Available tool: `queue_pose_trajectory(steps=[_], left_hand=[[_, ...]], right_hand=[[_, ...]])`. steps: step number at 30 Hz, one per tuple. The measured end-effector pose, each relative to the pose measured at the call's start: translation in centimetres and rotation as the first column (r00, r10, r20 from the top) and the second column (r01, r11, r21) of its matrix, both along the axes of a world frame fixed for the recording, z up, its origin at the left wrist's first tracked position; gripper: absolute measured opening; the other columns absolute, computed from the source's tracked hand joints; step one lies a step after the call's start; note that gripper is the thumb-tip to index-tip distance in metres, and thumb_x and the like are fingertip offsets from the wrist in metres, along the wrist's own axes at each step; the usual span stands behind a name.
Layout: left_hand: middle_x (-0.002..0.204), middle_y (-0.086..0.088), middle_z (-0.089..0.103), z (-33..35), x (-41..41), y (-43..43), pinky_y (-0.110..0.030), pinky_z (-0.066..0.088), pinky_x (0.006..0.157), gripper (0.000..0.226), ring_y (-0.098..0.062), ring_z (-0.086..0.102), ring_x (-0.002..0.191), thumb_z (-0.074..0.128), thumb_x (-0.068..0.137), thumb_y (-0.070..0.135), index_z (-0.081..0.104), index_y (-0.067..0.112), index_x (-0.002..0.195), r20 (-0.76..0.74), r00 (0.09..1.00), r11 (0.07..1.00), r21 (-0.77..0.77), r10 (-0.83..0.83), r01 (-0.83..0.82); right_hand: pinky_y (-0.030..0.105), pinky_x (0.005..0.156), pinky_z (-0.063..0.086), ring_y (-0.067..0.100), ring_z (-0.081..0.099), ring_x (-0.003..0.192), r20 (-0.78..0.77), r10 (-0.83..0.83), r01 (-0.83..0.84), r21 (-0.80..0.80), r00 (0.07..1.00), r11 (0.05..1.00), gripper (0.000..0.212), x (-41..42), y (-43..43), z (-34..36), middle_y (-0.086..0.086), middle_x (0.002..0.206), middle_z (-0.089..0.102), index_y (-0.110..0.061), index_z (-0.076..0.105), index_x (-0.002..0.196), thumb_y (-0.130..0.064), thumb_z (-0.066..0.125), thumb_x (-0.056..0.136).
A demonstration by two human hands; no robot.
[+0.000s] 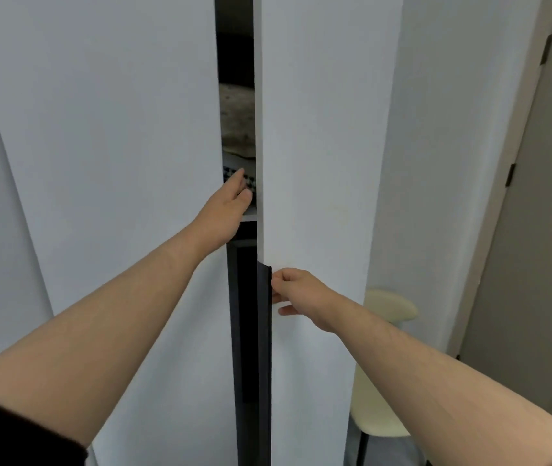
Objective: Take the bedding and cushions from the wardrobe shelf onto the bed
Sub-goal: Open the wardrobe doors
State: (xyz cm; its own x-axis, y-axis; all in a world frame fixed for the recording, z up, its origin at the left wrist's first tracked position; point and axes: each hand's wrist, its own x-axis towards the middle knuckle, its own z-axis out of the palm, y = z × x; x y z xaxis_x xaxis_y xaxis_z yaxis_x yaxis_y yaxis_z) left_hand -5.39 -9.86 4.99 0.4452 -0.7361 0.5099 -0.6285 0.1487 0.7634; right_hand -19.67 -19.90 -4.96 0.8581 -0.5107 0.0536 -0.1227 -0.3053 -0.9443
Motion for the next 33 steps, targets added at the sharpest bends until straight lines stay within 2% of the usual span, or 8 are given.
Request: queue_pose_trajectory(steps=[4,7,10,13,15,19,24,33], left_hand=[[0.127,0.012,0.061,1.9,-8.3,-0.4,-0.022,0.048,0.092,0.037,-0.001,0.058,0.112,0.035,0.101,0.023,0.048,0.031,0.135,-0.02,0.993,0.991,-0.069,-0.118,0.116],[0.118,0.007,0.067,2.8,-13.5,-0.6,-0.026,0.053,0.082,0.036,-0.012,0.063,0.106,0.035,0.101,0.019,0.056,0.03,0.127,-0.121,0.981,0.987,-0.058,-0.154,0.148],[0.117,0.007,0.068,3.3,-17.3,-1.4,-0.024,0.054,0.074,0.038,-0.014,0.066,0.101,0.034,0.101,0.019,0.057,0.036,0.127,-0.233,0.944,0.972,-0.039,-0.232,0.23],[0.121,0.004,0.066,3.5,-21.5,-3.4,-0.034,0.055,0.085,0.038,-0.018,0.066,0.105,0.032,0.102,0.021,0.054,0.035,0.13,-0.3,0.901,0.949,-0.066,-0.313,0.308],[0.124,0.004,0.063,3.3,-24.1,-5.1,-0.039,0.051,0.092,0.036,-0.02,0.064,0.108,0.036,0.102,0.026,0.049,0.032,0.135,-0.33,0.878,0.937,-0.08,-0.348,0.341],[0.142,0.0,0.048,3.4,-28.9,-8.4,-0.044,0.044,0.101,0.045,-0.026,0.05,0.125,0.041,0.101,0.033,0.036,0.03,0.145,-0.358,0.855,0.922,-0.053,-0.376,0.383],[0.155,0.002,0.027,3.5,-33.0,-11.7,-0.04,0.04,0.103,0.049,-0.027,0.033,0.138,0.034,0.102,0.038,0.024,0.03,0.149,-0.321,0.871,0.92,0.001,-0.371,0.392],[0.154,0.002,0.029,3.2,-33.3,-12.7,-0.043,0.035,0.107,0.049,-0.026,0.034,0.138,0.032,0.101,0.042,0.026,0.029,0.149,-0.252,0.897,0.927,0.004,-0.363,0.376]], right_hand=[[0.026,0.07,0.048,0.015,0.065,0.091,-0.015,-0.055,0.054,-0.047,0.998,0.997,0.021,-5.7,0.5,-0.7,0.002,0.099,0.068,-0.024,0.057,0.082,-0.028,0.042,0.096],[0.035,0.075,0.052,0.021,0.063,0.09,-0.027,-0.114,0.109,-0.135,0.993,0.985,0.02,-10.5,0.0,-0.8,0.015,0.104,0.066,-0.019,0.049,0.078,-0.028,0.044,0.095],[0.045,0.081,0.052,0.027,0.061,0.085,-0.017,-0.187,0.175,-0.27,0.982,0.947,0.02,-15.3,-0.7,-0.4,0.017,0.092,0.063,-0.014,0.047,0.078,-0.028,0.049,0.093],[0.046,0.08,0.052,0.033,0.063,0.087,-0.007,-0.279,0.26,-0.344,0.96,0.902,0.022,-20.0,-2.4,-0.6,0.018,0.093,0.065,-0.005,0.052,0.087,-0.026,0.05,0.093],[0.045,0.078,0.053,0.029,0.062,0.084,0.001,-0.328,0.307,-0.357,0.945,0.882,0.019,-22.6,-3.9,-0.8,0.011,0.085,0.063,-0.01,0.053,0.083,-0.025,0.049,0.094],[0.046,0.084,0.052,0.03,0.062,0.092,-0.012,-0.399,0.372,-0.334,0.917,0.866,0.019,-27.0,-7.3,-1.2,0.011,0.098,0.066,-0.009,0.059,0.1,-0.023,0.046,0.097],[0.045,0.087,0.05,0.028,0.062,0.097,-0.014,-0.467,0.439,-0.315,0.884,0.842,0.023,-30.3,-10.7,-1.0,0.01,0.106,0.066,-0.01,0.059,0.112,-0.021,0.043,0.098],[0.045,0.083,0.052,0.032,0.063,0.094,-0.052,-0.444,0.407,-0.318,0.894,0.856,0.024,-31.1,-12.4,-0.8,0.016,0.104,0.066,-0.004,0.058,0.107,-0.023,0.049,0.094]])
